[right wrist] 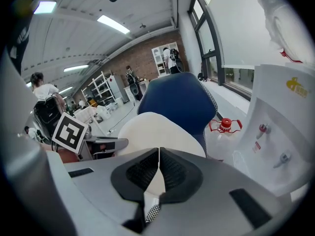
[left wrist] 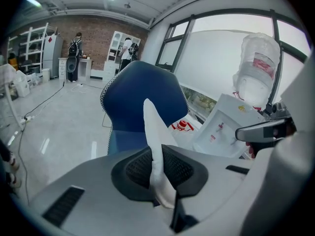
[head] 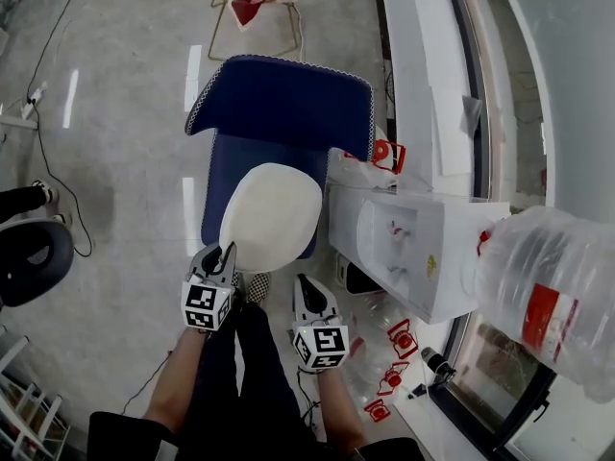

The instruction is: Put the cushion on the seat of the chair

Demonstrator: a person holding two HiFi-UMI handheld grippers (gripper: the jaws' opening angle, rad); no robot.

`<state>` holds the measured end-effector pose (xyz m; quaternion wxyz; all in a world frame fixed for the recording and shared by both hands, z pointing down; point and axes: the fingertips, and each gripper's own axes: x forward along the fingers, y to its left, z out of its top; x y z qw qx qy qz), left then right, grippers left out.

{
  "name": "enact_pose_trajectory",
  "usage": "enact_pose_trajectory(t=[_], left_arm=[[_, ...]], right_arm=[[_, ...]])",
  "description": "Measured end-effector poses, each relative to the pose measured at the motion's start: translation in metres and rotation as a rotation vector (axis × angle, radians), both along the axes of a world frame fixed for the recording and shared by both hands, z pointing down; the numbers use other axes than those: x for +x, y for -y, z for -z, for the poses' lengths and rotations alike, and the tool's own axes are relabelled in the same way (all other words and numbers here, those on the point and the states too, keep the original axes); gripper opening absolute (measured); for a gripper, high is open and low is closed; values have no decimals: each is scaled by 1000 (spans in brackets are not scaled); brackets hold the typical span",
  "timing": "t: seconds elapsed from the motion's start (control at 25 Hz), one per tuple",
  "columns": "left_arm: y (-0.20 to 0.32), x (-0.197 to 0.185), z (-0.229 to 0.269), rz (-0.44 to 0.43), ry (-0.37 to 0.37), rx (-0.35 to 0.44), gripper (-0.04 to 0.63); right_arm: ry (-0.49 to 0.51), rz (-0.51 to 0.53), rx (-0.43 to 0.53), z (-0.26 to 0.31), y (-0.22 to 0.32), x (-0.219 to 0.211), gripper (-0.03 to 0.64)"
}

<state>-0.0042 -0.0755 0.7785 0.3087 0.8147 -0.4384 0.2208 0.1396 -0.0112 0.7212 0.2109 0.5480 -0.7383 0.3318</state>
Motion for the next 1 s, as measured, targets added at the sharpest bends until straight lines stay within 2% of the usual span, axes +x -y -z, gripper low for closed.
enact_pose_trajectory(t=[1.0], left_arm=[[34,-64,-100,62,35,-67,52]], right_arm=[[29,46,-84,-80,34,-55,29]])
